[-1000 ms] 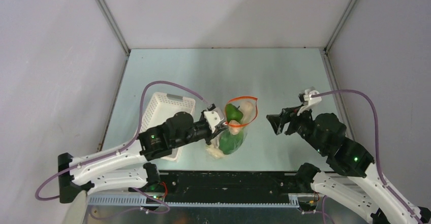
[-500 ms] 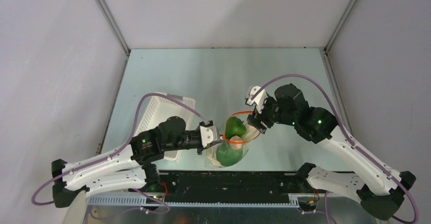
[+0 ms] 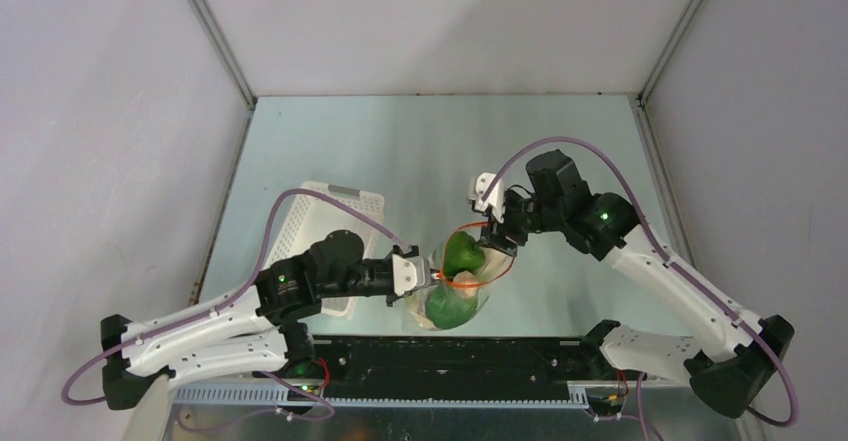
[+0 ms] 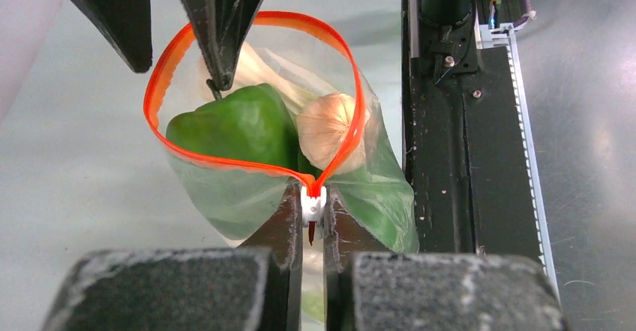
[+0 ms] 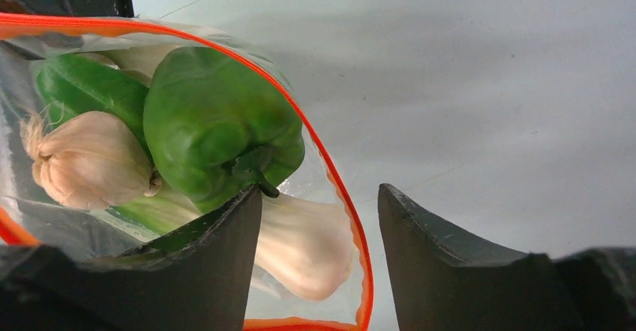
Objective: Place the food in the zip-top bag and seal the zipper
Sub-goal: Adjust the zipper food storage bag at the center of the board.
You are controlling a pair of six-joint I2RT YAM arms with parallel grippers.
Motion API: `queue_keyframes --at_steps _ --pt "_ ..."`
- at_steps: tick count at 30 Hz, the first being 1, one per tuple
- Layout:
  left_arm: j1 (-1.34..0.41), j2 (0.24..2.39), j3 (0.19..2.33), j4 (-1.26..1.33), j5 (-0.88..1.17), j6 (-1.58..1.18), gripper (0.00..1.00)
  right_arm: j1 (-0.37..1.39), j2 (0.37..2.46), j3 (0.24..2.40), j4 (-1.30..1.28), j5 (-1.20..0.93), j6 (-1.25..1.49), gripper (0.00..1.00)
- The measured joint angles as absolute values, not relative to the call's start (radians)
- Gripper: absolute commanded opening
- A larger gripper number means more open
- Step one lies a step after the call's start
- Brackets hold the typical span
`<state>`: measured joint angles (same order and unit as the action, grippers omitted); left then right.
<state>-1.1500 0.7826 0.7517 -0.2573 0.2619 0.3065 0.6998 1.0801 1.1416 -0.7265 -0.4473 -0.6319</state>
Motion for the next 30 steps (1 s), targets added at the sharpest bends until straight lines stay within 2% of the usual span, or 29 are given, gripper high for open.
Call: queue_keyframes --at_steps 2,5,7,8,10,12,15,22,24,26,27,29,30 --pt "-1.150 0.783 0.752 -0.257 0.262 0.311 0.00 0.691 1.107 1.150 -0.728 -0.464 -0.648 0.49" --pt "-1.150 0.783 0.752 -0.257 0.261 0.317 0.00 0.685 1.148 1.168 -0.729 -0.488 -0.670 0.43" --pt "-1.150 0.783 0.752 -0.257 0.258 0.321 0.00 0.684 1.167 1.176 -0.729 -0.502 -0.683 0.34" --pt "-1.150 0.783 0.752 -0.258 0.257 0.323 0.00 0.684 1.174 1.178 -0.729 -0.507 -0.690 0.26" --pt "-1.150 0.783 0.752 -0.258 0.254 0.324 0.00 0.684 1.183 1.183 -0.729 -0.515 -0.701 0.18" --pt "-1.150 0.781 0.752 -0.258 0.247 0.324 0.00 0.684 1.190 1.187 -0.729 -0.525 -0.710 0.16" --pt "-1.150 0.770 0.747 -0.259 0.240 0.325 0.00 0.683 1.195 1.190 -0.739 -0.535 -0.718 0.27" --pt "-1.150 0.721 0.732 -0.281 0.239 0.333 0.00 0.680 1.198 1.190 -0.787 -0.493 -0.738 0.32" --pt "-1.150 0.708 0.731 -0.289 0.239 0.334 0.00 0.669 1.198 1.190 -0.801 -0.479 -0.738 0.29" --pt "-1.150 0.693 0.726 -0.295 0.238 0.334 0.00 0.651 1.198 1.190 -0.808 -0.478 -0.739 0.18" --pt "-1.150 0.686 0.721 -0.295 0.238 0.334 0.00 0.645 1.198 1.190 -0.810 -0.480 -0.742 0.09" --pt "-1.150 0.676 0.713 -0.296 0.231 0.336 0.00 0.636 1.198 1.190 -0.813 -0.492 -0.748 0.00" --pt "-1.150 0.673 0.710 -0.295 0.227 0.337 0.00 0.635 1.198 1.190 -0.817 -0.499 -0.754 0.00"
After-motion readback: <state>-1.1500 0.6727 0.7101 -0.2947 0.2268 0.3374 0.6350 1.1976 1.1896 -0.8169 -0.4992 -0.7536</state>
